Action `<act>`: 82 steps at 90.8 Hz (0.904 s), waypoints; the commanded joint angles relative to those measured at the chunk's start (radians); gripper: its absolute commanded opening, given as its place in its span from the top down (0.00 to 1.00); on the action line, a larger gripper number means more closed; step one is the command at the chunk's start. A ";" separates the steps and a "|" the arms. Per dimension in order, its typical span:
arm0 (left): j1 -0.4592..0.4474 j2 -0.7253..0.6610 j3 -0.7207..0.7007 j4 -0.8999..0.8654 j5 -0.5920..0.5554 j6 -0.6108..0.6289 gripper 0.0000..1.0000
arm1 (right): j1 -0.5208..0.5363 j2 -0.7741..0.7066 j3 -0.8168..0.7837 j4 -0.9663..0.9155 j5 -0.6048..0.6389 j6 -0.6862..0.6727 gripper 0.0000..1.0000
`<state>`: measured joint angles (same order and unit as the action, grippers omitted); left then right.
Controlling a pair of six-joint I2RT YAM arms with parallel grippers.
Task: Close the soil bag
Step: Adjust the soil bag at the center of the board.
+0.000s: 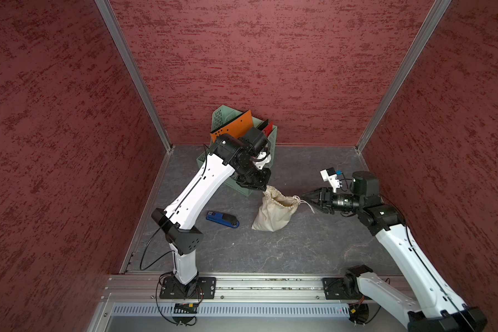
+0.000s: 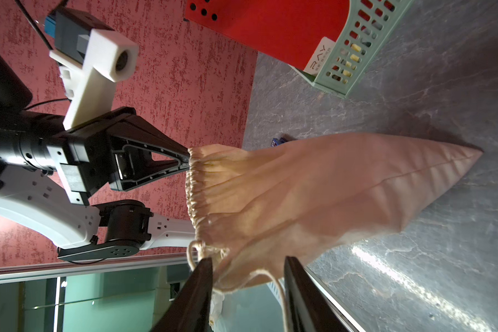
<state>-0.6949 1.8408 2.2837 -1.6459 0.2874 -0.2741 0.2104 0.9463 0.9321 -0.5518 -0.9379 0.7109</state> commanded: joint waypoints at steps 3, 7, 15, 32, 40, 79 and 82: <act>0.009 0.002 0.029 -0.052 -0.002 0.024 0.97 | -0.012 -0.012 -0.009 -0.009 -0.029 -0.011 0.47; 0.011 0.000 0.030 -0.055 -0.002 0.026 0.97 | -0.014 -0.012 -0.011 -0.020 -0.033 -0.015 0.46; 0.015 -0.007 0.026 -0.059 -0.006 0.030 0.96 | -0.016 -0.019 -0.012 -0.036 -0.034 -0.017 0.44; 0.023 -0.025 0.008 -0.058 -0.007 0.036 0.96 | -0.022 -0.035 -0.028 -0.069 -0.024 -0.017 0.43; 0.026 -0.034 -0.003 -0.055 -0.006 0.038 0.96 | -0.023 -0.046 -0.039 -0.049 -0.022 0.004 0.42; 0.030 -0.073 -0.042 -0.052 -0.013 0.036 0.96 | -0.024 -0.039 -0.116 0.044 -0.058 0.070 0.50; 0.030 -0.076 -0.047 -0.051 -0.014 0.036 0.96 | -0.023 -0.035 -0.117 0.039 -0.066 0.063 0.52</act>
<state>-0.6701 1.8000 2.2513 -1.6463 0.2848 -0.2527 0.1944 0.9100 0.8272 -0.5518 -0.9680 0.7696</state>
